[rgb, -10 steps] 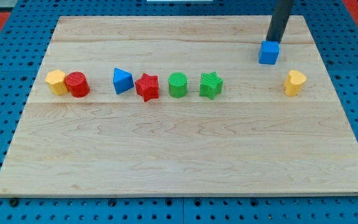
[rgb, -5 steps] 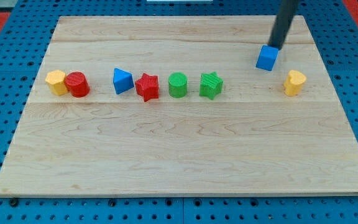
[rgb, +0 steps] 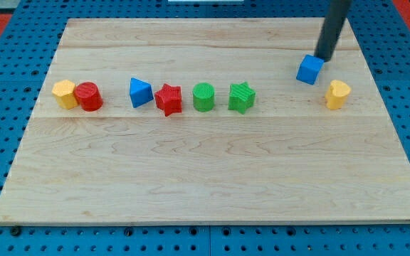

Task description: Push blue cube right to the green star

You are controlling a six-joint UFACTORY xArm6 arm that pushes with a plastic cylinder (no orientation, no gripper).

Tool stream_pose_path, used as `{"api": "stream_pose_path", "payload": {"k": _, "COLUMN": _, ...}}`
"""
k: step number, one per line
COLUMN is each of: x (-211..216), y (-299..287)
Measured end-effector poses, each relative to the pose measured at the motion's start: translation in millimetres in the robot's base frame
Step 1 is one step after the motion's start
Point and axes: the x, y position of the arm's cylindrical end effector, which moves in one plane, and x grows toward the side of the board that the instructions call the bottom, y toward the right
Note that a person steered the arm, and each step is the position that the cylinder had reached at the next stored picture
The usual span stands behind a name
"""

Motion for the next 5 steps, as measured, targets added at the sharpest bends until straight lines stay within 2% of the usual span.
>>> {"api": "stream_pose_path", "payload": {"k": 2, "x": 18.6, "y": -54.3}}
{"api": "stream_pose_path", "payload": {"k": 5, "x": 8.2, "y": -52.4}}
